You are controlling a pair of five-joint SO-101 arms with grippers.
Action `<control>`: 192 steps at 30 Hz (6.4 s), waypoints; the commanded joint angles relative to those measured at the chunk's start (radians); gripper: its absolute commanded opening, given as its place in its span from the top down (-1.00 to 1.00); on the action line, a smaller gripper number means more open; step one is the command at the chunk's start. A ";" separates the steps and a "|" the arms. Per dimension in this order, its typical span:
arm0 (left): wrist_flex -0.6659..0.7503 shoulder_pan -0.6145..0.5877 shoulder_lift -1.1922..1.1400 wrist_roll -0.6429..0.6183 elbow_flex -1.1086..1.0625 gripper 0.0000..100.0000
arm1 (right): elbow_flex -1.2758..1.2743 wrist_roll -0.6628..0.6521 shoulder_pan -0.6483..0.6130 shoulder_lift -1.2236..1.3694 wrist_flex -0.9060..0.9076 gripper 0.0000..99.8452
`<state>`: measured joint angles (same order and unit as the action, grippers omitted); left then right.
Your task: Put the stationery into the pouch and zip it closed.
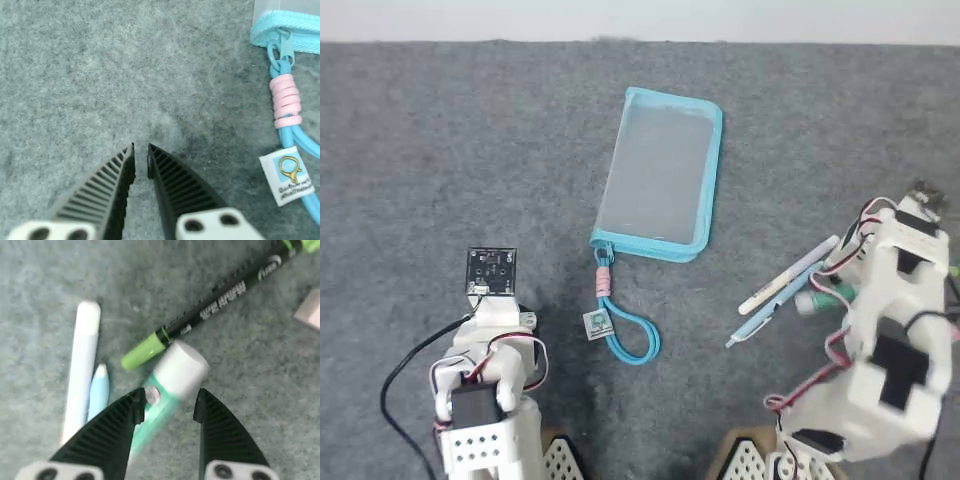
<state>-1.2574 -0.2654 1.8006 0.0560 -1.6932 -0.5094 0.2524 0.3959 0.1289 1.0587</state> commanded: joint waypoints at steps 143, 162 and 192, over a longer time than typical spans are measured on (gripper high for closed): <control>-0.003 -0.003 0.021 -0.006 0.007 0.91 | 0.618 -1.339 0.526 0.278 0.111 0.65; -0.003 -0.003 0.021 -0.006 0.007 0.91 | 0.592 -1.568 0.110 -0.048 0.360 0.67; -0.002 -0.003 0.021 -0.005 0.007 0.91 | 0.565 -1.634 0.127 0.390 0.117 1.00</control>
<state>-1.2574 -0.2654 1.8006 0.0560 -1.6932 0.0644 -1.4676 0.5125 0.5171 1.2213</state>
